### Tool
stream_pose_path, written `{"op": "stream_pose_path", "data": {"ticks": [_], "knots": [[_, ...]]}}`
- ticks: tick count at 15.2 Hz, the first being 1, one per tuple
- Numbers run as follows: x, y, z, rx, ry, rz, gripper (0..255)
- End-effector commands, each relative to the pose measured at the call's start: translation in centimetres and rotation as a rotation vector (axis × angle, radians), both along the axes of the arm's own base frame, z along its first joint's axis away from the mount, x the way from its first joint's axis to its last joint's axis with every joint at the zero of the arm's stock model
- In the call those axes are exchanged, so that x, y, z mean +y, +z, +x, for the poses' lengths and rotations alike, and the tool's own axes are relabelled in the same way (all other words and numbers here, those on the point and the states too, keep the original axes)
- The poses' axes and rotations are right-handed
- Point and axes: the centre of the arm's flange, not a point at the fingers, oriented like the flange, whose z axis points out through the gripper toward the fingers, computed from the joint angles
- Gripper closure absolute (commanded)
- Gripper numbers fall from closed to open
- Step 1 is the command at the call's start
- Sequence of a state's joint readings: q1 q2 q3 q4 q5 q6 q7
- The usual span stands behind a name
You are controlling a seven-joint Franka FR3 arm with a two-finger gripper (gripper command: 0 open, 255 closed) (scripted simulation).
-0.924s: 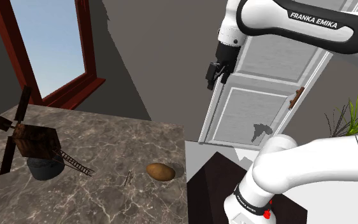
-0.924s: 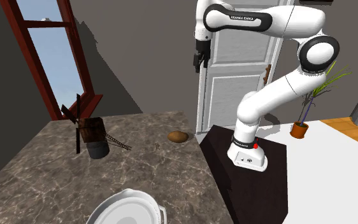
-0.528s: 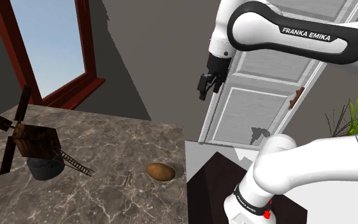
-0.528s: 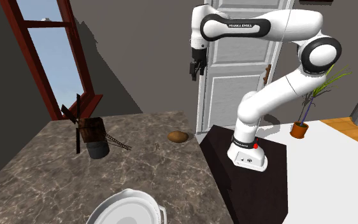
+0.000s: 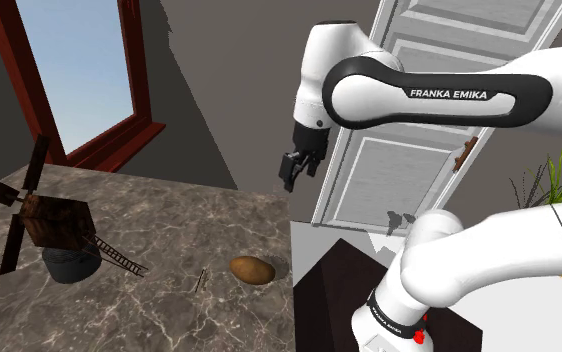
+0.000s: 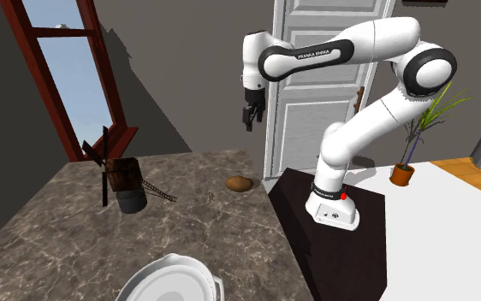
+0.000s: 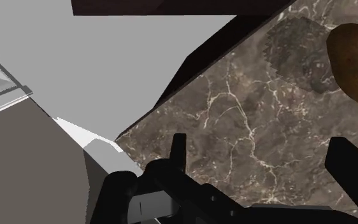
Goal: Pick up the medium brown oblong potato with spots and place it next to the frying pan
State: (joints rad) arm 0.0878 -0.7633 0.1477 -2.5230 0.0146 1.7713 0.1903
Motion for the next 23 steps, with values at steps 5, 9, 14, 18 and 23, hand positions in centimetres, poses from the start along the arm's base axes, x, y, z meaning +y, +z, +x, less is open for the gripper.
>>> {"op": "stream_pose_path", "data": {"ticks": [5,9,14,18,23], "knots": [[5.4,-5.6,0.7,0.013,0.042,0.01,0],[9.1,-9.2,0.9,0.022,0.07,0.016,0],[13.8,-13.7,1.0,0.033,0.105,0.024,0],[15.1,-16.1,1.0,0.037,0.115,0.026,0],[15.0,-18.8,1.0,0.037,0.115,0.026,0]]}}
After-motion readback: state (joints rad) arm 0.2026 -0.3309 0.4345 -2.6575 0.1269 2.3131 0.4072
